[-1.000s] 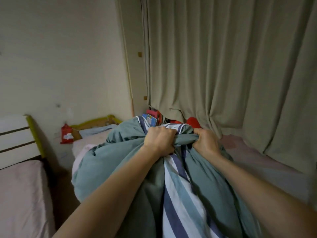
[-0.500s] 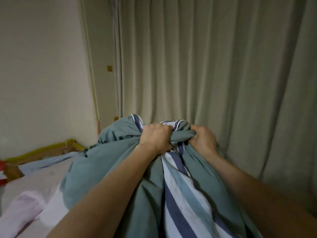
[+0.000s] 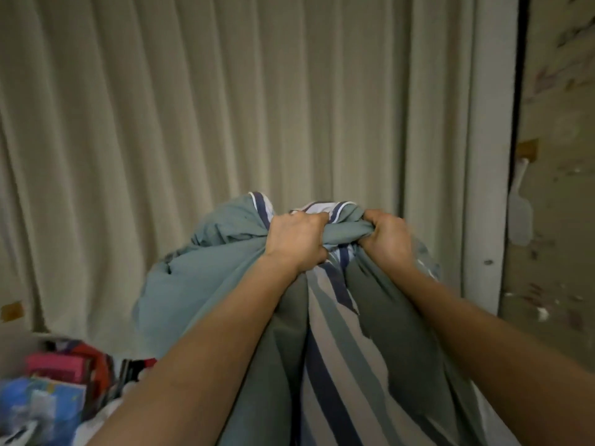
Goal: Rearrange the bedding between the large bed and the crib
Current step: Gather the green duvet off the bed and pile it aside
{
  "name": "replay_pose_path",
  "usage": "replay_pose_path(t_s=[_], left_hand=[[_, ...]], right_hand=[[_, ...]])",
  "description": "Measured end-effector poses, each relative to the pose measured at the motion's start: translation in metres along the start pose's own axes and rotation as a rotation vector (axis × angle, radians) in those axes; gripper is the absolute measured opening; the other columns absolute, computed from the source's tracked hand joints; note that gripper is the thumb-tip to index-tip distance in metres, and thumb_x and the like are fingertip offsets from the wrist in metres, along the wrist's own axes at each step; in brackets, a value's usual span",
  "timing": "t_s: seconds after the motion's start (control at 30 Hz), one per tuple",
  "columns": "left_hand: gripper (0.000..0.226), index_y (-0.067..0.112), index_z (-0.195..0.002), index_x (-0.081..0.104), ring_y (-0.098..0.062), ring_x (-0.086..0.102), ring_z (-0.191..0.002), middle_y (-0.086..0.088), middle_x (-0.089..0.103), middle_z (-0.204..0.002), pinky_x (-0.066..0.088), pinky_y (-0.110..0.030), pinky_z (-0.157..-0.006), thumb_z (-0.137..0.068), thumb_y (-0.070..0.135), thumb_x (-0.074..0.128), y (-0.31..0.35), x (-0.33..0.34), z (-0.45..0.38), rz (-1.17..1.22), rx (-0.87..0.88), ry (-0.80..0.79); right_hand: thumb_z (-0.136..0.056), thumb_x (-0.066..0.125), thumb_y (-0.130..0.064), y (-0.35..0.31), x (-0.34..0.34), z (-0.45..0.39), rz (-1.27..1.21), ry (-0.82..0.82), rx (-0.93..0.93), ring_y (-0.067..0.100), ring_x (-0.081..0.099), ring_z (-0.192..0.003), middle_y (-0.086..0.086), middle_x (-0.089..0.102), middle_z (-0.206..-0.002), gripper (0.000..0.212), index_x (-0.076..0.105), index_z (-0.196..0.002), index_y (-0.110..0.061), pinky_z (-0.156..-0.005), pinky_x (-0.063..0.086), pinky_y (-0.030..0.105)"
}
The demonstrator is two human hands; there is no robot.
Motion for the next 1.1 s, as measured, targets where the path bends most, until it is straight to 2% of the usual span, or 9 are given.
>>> replay_pose_path(t_s=[0.1,0.23,0.5,0.63,0.73,0.83,0.93,1.03,1.1], left_hand=[[0.033,0.026,-0.112,0.054,-0.028,0.06,-0.101,-0.005,0.065,-0.106,0.039,-0.033,-0.072,-0.081,0.035,0.059,0.011,0.036,-0.035,0.029,0.062,0.033],[0.031,0.024,-0.11,0.053,-0.028,0.061,-0.096,-0.005,0.065,-0.104,0.038,-0.032,-0.069,-0.082,0.037,0.057,0.024,0.107,-0.082,0.065,0.091,0.037],[0.037,0.028,-0.121,0.053,-0.024,0.063,-0.094,-0.002,0.067,-0.101,0.034,-0.032,-0.069,-0.087,0.043,0.054,0.054,0.247,-0.179,0.186,0.105,-0.006],[0.034,0.025,-0.113,0.057,-0.024,0.064,-0.092,-0.002,0.067,-0.101,0.034,-0.031,-0.067,-0.083,0.042,0.058,0.05,0.31,-0.204,0.219,0.105,-0.038],[0.033,0.022,-0.104,0.059,-0.03,0.065,-0.088,-0.007,0.068,-0.097,0.043,-0.034,-0.065,-0.077,0.04,0.063,0.041,0.36,-0.2,0.227,0.074,-0.097],[0.03,0.025,-0.105,0.059,-0.03,0.064,-0.091,-0.006,0.067,-0.101,0.046,-0.034,-0.068,-0.08,0.041,0.06,0.035,0.412,-0.176,0.211,0.054,-0.24],[0.026,0.02,-0.105,0.062,-0.035,0.065,-0.09,-0.011,0.068,-0.098,0.048,-0.037,-0.07,-0.083,0.033,0.06,0.026,0.463,-0.14,0.201,-0.013,-0.346],[0.019,0.01,-0.093,0.065,-0.037,0.066,-0.075,-0.017,0.068,-0.084,0.05,-0.04,-0.064,-0.081,0.023,0.058,0.014,0.515,-0.101,0.23,-0.07,-0.393],[0.024,0.01,-0.105,0.062,-0.036,0.064,-0.088,-0.017,0.066,-0.097,0.049,-0.041,-0.074,-0.086,0.024,0.055,0.006,0.551,-0.075,0.216,-0.13,-0.547]], right_hand=[[-0.075,0.061,-0.009,0.038,0.012,-0.021,0.098,0.08,0.003,0.034,0.062,-0.08,0.011,0.069,-0.084,0.011,0.066,-0.084,-0.013,-0.068,0.049,0.037],[-0.075,0.06,-0.009,0.095,0.039,-0.053,0.19,0.076,0.025,0.032,0.06,-0.074,0.009,0.066,-0.079,0.008,0.061,-0.077,-0.017,-0.063,0.049,0.036],[-0.088,0.054,-0.014,0.219,0.104,-0.13,0.293,-0.053,0.061,0.018,0.054,-0.075,0.004,0.062,-0.085,0.011,0.063,-0.089,-0.009,-0.068,0.04,0.027],[-0.089,0.053,-0.014,0.261,0.155,-0.153,0.249,-0.085,0.092,0.025,0.061,-0.085,0.011,0.065,-0.094,0.013,0.064,-0.092,-0.006,-0.074,0.042,0.03],[-0.089,0.053,-0.011,0.289,0.204,-0.145,0.18,-0.138,0.137,0.027,0.061,-0.094,0.013,0.066,-0.102,0.015,0.065,-0.098,-0.007,-0.084,0.041,0.032],[-0.086,0.053,-0.007,0.313,0.252,-0.114,0.145,-0.133,0.143,0.03,0.062,-0.085,0.013,0.066,-0.093,0.013,0.065,-0.091,-0.009,-0.074,0.045,0.035],[-0.09,0.049,-0.011,0.332,0.311,-0.072,0.185,-0.286,0.161,0.03,0.06,-0.09,0.011,0.062,-0.103,0.017,0.063,-0.1,-0.011,-0.073,0.045,0.037],[-0.092,0.048,-0.012,0.341,0.366,-0.032,0.186,-0.399,0.164,0.032,0.06,-0.09,0.012,0.06,-0.108,0.019,0.061,-0.106,-0.011,-0.07,0.046,0.039],[-0.093,0.047,-0.012,0.348,0.402,-0.011,0.171,-0.437,0.168,0.033,0.061,-0.088,0.012,0.06,-0.108,0.02,0.061,-0.107,-0.01,-0.07,0.048,0.041]])
Point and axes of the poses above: each hand's wrist, its own z-axis away from the middle knuckle, its own x-axis out of the palm, y = z × x, the point moved 3 cm from there along -z, towards the middle knuckle
